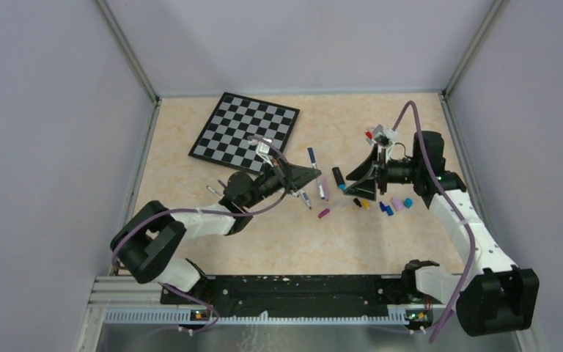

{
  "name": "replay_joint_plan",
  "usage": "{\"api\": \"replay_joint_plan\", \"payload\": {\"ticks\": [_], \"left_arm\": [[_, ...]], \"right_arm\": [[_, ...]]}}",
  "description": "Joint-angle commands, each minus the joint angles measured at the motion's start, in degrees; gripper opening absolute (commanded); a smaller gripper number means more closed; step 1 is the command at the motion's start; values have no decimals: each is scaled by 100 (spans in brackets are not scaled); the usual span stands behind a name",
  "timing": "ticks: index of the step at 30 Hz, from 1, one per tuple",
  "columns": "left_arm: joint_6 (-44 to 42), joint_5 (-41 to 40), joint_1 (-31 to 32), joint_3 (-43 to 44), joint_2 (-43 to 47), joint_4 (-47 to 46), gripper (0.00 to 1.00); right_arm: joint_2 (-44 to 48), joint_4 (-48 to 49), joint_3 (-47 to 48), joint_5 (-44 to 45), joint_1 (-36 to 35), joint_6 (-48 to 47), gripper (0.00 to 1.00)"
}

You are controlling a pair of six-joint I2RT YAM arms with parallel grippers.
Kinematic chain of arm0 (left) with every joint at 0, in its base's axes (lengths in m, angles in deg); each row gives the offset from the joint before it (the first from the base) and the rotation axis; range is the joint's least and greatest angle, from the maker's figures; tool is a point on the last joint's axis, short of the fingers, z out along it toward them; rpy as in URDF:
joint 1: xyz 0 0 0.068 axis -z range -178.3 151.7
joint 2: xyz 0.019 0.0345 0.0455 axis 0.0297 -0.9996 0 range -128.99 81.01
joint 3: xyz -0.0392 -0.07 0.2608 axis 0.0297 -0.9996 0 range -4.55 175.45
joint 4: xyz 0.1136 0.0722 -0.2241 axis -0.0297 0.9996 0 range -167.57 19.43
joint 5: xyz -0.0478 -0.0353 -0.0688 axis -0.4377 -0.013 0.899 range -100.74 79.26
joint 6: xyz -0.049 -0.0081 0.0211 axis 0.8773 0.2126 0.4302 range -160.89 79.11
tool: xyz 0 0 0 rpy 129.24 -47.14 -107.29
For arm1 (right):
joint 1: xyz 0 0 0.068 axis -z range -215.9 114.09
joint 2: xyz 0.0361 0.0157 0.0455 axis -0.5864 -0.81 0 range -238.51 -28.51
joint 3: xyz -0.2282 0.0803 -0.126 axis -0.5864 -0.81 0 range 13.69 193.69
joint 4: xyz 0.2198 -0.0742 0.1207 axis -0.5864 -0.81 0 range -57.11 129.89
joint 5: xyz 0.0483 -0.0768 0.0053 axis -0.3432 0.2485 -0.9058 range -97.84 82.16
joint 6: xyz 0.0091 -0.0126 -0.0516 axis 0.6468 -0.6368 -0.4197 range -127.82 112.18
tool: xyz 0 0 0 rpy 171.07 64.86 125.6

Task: Open the pen caps
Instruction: Pick up the pen from the center of the board.

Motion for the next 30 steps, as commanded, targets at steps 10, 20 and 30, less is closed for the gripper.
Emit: {"api": "replay_joint_plan", "payload": {"ticks": [10, 20, 30], "left_arm": [[-675, 4194, -954, 376, 895, 4246, 0], [-655, 5058, -567, 1244, -174, 4662, 0], [-295, 5099, -232, 1668, -817, 4180, 0]], "right_arm": [[-291, -5801, 1901, 346, -77, -10031, 66], [-921, -6099, 2514, 612, -983, -11220, 64], [-1143, -5857, 2016, 2265, -2116, -11315, 50]]}}
